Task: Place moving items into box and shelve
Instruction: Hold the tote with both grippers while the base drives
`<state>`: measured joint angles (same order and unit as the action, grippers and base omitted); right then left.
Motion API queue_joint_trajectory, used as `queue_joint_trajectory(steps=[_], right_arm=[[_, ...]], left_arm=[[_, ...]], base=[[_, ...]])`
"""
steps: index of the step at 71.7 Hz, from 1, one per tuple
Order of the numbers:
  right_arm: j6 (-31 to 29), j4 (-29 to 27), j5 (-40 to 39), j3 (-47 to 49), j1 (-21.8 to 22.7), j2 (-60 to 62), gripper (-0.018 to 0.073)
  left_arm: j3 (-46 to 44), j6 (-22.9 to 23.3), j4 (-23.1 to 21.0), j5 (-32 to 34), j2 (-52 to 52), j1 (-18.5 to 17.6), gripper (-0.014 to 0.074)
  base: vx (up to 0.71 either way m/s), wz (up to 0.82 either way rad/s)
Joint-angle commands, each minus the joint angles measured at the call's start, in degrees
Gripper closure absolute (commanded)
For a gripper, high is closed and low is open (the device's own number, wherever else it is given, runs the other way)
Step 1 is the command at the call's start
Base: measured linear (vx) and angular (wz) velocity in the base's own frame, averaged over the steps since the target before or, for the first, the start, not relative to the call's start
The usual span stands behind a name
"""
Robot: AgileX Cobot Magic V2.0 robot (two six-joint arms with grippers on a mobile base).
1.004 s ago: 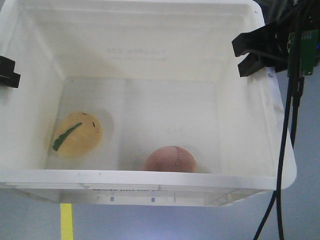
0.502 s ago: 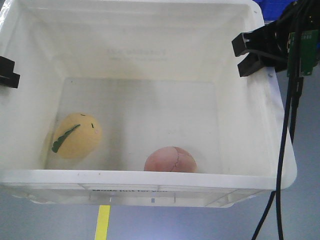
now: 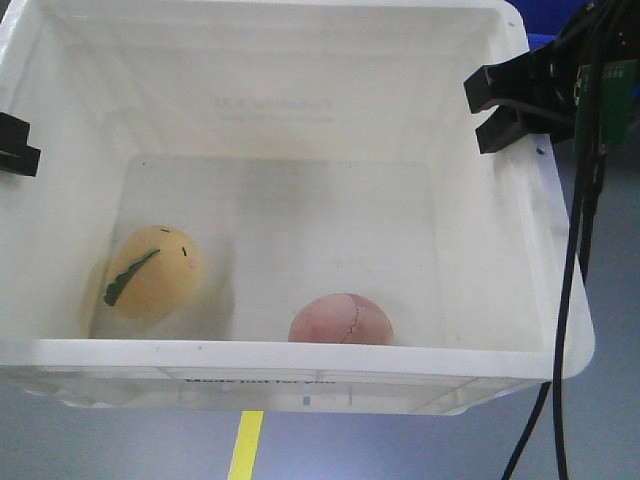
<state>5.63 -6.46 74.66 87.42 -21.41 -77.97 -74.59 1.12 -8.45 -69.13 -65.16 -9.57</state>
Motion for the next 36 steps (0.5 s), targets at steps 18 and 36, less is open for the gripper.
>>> queue_joint_trajectory(steps=[18,36], right_arm=[[-1.35,-1.96,-3.91,2.68,-0.05,2.25,0.0571],[-1.35,-1.96,-3.91,2.68,-0.05,2.25,0.0571]], left_arm=[[-2.50,-0.76,-2.88,6.58,1.75,0.03,0.0613],[-2.50,-0.76,-2.88,6.58,1.75,0.03,0.0613]], base=[[0.43,0.13],[0.44,0.13]])
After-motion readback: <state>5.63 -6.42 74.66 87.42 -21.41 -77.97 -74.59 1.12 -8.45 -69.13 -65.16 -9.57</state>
